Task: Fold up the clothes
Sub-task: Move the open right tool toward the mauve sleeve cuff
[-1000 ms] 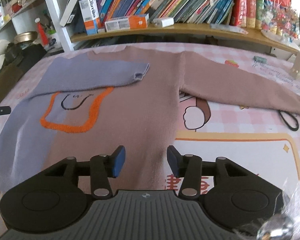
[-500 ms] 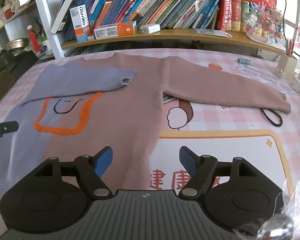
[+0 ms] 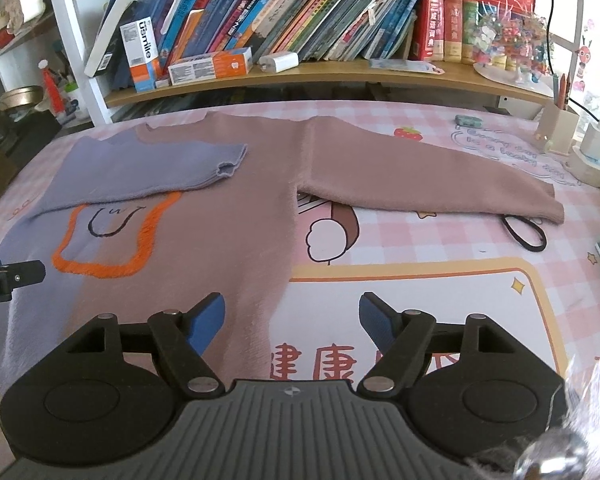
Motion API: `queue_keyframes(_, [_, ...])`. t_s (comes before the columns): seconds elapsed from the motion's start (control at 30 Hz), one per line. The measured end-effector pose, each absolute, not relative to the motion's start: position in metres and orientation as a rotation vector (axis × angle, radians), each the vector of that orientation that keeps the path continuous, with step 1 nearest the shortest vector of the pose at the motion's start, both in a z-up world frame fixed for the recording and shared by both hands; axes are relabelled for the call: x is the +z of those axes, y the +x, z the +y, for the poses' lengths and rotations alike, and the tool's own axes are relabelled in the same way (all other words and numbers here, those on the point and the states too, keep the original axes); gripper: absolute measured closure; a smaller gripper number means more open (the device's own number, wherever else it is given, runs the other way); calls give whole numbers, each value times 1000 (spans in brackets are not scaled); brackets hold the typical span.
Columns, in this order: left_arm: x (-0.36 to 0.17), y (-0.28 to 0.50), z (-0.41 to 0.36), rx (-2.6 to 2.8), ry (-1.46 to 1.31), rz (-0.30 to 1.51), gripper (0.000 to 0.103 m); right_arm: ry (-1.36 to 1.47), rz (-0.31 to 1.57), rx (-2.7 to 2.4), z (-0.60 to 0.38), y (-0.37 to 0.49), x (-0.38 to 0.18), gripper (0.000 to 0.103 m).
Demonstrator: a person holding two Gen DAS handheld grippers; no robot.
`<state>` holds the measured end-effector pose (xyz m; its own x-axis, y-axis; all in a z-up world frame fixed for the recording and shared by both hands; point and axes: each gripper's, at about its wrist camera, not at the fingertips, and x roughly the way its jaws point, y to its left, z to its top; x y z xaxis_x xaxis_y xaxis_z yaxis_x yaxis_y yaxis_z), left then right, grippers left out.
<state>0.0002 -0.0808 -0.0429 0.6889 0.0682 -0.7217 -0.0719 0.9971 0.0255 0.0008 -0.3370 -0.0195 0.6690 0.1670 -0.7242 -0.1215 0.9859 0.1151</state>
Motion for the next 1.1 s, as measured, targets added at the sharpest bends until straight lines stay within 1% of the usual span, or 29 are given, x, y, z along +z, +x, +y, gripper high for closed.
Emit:
queue_keyframes(0.7, [-47, 3, -76, 76, -7, 834, 16, 65, 829, 166, -332, 5, -22, 30])
queue_keyframes(1.1, [-50, 6, -93, 67, 7, 853, 15, 118, 803, 88, -390, 14, -23, 30])
